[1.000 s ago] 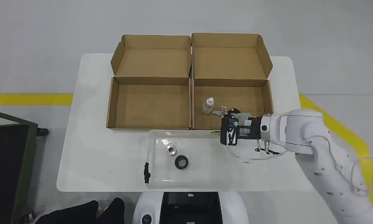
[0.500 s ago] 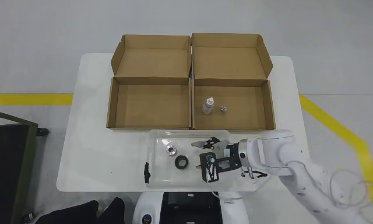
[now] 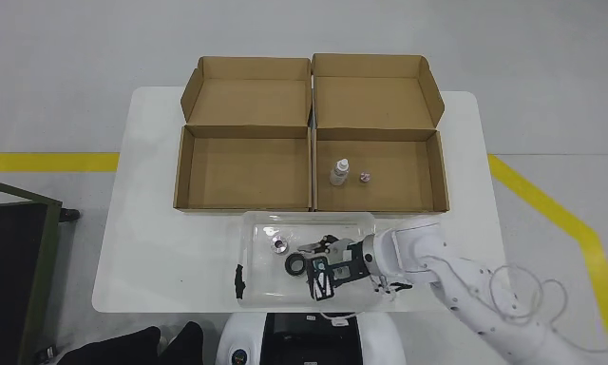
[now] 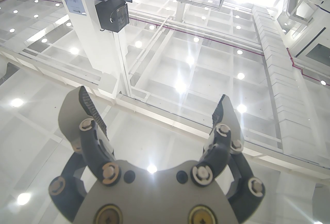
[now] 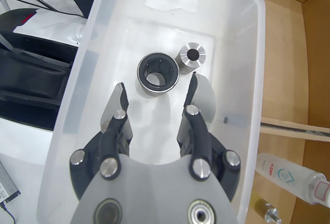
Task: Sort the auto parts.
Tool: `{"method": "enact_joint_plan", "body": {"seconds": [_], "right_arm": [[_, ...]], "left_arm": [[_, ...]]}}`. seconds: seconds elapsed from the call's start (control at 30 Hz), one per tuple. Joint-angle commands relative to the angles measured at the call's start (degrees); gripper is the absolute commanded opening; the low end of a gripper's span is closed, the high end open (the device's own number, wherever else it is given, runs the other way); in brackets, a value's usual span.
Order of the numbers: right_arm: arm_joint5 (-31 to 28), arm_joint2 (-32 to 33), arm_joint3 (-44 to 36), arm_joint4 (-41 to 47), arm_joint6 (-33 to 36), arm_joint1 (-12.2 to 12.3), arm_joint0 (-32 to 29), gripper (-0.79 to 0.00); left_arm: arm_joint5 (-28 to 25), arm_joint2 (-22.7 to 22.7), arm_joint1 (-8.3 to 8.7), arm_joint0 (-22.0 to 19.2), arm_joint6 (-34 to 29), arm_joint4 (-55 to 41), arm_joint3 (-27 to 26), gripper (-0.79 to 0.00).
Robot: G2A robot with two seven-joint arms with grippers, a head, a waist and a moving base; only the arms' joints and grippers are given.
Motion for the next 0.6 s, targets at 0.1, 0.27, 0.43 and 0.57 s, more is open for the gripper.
{"method": "enact_joint_plan", "body": {"seconds": [0.1,0.27,0.43,0.57], "right_arm": [[0.69,-2.56,3.2,-1.36,-2.22,-0.99,1.62,-0.296],[1.65,-4.92,5.39,-3.03,-4.29,-2.0,2.91,-0.215],[2.79,-6.73,7.34,-4.6,-6.1,-2.88,3.81,-0.2],[3.07,-7.41,8.56,-5.24,-6.93,-3.35,4.36,-0.243]], "left_arm": [[0.0,0.0,0.0,0.0,0.0,0.0,0.0,0.0],[0.0,0.0,0.0,0.0,0.0,0.0,0.0,0.0],[0.0,0.0,0.0,0.0,0.0,0.0,0.0,0.0],[0.0,0.0,0.0,0.0,0.0,0.0,0.0,0.0]]}}
